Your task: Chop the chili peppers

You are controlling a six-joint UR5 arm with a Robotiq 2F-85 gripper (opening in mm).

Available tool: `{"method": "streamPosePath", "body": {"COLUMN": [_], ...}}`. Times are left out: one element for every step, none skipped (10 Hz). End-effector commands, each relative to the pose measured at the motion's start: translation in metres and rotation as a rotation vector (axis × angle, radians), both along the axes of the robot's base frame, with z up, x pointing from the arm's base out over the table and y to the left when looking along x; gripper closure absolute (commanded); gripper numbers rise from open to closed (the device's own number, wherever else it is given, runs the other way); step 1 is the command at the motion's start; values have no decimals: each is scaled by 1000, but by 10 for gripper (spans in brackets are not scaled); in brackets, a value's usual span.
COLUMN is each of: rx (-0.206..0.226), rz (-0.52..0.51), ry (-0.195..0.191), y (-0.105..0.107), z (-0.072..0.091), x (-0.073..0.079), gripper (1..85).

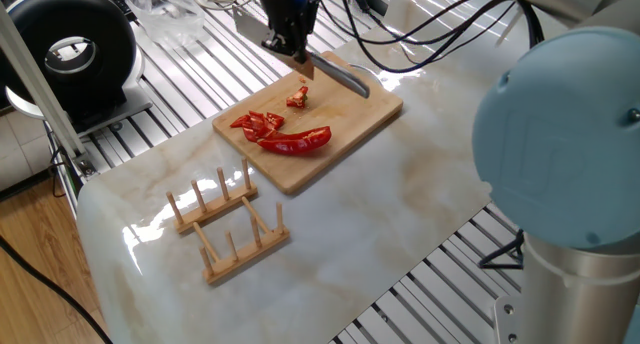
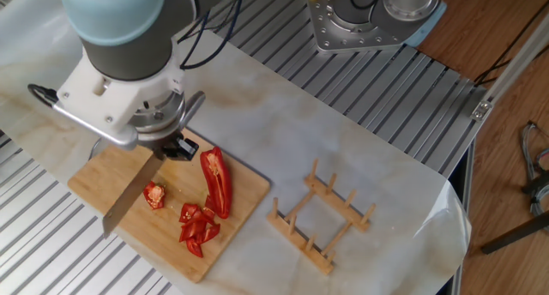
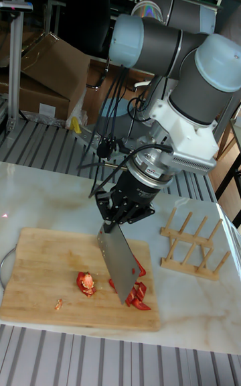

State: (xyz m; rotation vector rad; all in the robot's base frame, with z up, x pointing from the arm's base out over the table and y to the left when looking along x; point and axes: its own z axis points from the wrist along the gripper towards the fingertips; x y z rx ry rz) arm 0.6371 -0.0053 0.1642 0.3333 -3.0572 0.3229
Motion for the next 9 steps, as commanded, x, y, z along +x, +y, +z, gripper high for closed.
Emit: {"method": "streamPosePath", "body": {"rx": [12,-6,-20,-15,-4,-4,23,26,25], "rz": [33,68,90,94,89,90,71,49,37], "ry": [-36,-44,-41,-31,-30,-36,-46,-61,-65], "y": [-10,-20,-28,-29,-26,-27,-20,-19,-20], "z": [-1,-3,-4,-5,-5,-4,-6,-5,-5], "x": [6,8,7,3,1,1,3,5,5], "gripper": [843,843,843,843,843,843,843,843,843]}}
